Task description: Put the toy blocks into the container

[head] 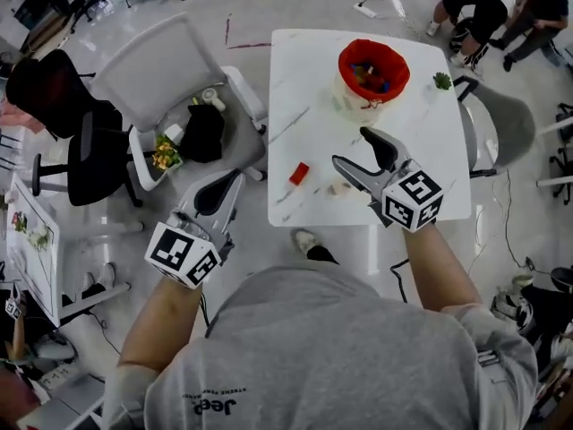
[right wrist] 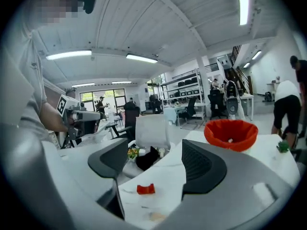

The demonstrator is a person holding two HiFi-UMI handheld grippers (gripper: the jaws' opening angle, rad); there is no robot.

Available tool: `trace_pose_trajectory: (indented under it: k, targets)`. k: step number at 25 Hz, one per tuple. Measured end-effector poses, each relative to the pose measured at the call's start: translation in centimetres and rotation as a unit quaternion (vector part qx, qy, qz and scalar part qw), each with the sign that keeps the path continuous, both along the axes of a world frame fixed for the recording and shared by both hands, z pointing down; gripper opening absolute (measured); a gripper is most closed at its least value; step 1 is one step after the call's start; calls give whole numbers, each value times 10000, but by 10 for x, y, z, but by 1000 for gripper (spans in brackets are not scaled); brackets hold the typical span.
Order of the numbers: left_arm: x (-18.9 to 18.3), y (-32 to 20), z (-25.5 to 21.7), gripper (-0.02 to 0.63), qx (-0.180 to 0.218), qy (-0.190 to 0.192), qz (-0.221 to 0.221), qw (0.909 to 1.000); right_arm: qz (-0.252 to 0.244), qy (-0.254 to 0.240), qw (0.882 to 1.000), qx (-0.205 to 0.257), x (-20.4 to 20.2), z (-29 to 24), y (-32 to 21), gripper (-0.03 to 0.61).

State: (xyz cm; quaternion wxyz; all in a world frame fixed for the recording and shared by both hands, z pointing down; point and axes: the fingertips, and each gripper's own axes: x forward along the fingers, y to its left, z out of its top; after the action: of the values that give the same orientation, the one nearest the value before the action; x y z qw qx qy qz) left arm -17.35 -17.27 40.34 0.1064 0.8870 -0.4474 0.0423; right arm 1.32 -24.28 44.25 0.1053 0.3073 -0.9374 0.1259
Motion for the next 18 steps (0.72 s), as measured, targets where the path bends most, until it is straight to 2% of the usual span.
trace_pose_trajectory:
  k: [5,10,18]
  targets:
    - [48,-33,50,58,-326,133,255,9991,409,259,9959,-766,31,87,6,330]
    - [81,-45,89,58,-533,-39,517,9972,750,912,9829,-1413,45,171,23,330]
    - [108,-40,126,58,-780,-189,794,9936,963,1694,9647,-1771,37,243,37,333]
